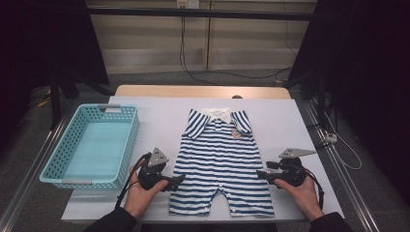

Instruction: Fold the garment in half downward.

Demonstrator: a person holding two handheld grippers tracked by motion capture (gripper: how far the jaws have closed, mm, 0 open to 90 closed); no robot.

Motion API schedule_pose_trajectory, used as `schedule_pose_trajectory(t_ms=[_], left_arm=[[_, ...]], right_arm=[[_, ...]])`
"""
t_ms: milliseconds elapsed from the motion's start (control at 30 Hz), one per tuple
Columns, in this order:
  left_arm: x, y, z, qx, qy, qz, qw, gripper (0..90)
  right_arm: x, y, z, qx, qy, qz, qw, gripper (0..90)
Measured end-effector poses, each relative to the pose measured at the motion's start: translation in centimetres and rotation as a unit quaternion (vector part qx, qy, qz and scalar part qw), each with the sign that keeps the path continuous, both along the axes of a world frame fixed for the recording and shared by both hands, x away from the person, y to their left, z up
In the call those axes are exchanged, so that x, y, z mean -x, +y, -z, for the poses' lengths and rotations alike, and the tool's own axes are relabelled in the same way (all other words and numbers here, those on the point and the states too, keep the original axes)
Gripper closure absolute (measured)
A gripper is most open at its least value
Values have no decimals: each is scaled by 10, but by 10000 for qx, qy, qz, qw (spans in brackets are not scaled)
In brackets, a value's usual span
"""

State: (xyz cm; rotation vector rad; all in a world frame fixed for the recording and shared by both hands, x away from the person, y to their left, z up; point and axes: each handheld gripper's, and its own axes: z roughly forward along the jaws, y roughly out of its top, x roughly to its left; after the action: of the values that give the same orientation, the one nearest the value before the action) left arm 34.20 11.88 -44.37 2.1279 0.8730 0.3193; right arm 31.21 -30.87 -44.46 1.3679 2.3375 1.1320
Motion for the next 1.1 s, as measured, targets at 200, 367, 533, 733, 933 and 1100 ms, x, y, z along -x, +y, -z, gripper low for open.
schedule_pose_trajectory(t_ms=[200,367,533,733,933,1100], left_arm=[[-2,5,5,-175,260,-174,9994,186],[2,0,7,-273,242,-302,9989,393],[0,1,7,-105,310,-221,9992,609],[-1,1,7,-55,409,-50,9991,727],[-4,3,7,166,712,-45,9973,890],[-3,9,4,150,776,-54,9969,893]], right_arm=[[1,3,2,398,-10,-53,9992,460],[1,4,4,601,-24,15,9982,533],[3,6,4,664,-83,-94,9977,673],[1,6,4,543,-29,-227,9983,826],[0,5,4,422,48,-345,9985,889],[2,-3,2,443,41,-342,9984,892]])
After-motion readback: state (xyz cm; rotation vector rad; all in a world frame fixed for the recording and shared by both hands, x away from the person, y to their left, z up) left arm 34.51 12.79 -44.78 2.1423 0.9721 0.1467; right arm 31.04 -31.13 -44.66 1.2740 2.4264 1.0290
